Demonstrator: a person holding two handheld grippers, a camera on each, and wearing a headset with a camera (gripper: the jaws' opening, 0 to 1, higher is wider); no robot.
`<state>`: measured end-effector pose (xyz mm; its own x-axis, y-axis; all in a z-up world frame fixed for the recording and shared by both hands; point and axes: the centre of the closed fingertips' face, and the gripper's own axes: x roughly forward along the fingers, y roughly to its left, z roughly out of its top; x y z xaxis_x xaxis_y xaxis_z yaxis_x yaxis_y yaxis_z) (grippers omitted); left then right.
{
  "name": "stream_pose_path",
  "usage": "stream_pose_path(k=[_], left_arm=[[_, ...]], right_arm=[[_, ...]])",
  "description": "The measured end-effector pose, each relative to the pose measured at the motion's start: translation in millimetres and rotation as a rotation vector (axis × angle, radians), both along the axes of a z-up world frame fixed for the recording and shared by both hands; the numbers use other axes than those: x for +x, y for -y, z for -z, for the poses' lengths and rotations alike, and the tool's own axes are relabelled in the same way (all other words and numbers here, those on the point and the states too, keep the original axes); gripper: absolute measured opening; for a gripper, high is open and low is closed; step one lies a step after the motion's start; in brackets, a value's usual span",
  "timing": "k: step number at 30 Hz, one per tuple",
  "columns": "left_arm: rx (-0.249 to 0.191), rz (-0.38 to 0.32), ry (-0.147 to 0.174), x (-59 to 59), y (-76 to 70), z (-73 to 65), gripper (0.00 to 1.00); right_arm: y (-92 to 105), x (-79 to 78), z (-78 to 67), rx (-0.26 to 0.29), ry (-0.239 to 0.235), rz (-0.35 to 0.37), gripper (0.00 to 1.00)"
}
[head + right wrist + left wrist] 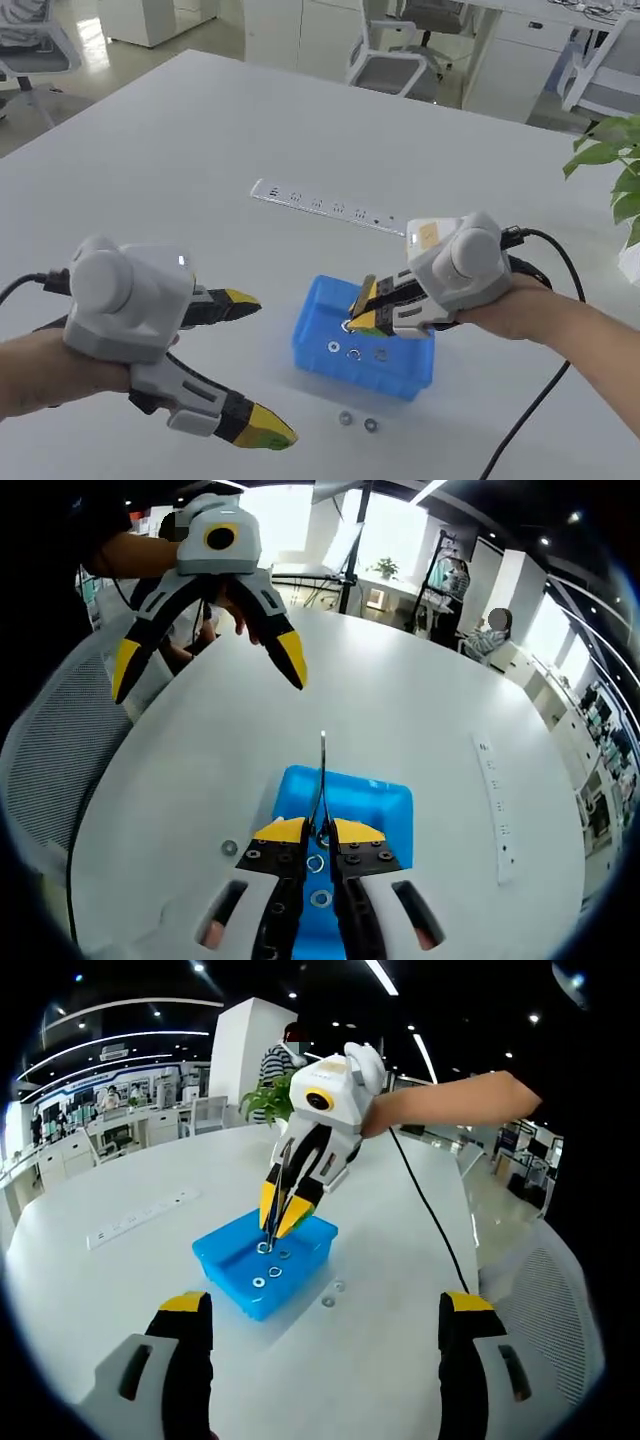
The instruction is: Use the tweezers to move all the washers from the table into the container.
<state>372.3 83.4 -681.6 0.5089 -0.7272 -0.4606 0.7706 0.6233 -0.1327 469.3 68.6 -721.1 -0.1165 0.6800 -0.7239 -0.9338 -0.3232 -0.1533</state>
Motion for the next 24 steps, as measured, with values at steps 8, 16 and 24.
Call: stream_pose_path(k=[8,16,24], left_arm=[[0.002,-0.012,0.011,7.8,-4.1,-1.1,0.99],[0.005,-0.006,0.011,15.9,-4.5,2.4,0.98],[0.008,0.008,0.023,28.8,0.3,2.3,0.96]], right_arm=[[0.2,5.0,18.8,-0.017,-0.014,-0.003,0.09],[0.9,7.0,32.4,-0.024,-0.045,0.012,0.09],[0.8,5.1,40.2,-0.034,-0.065,0.011,0.09]])
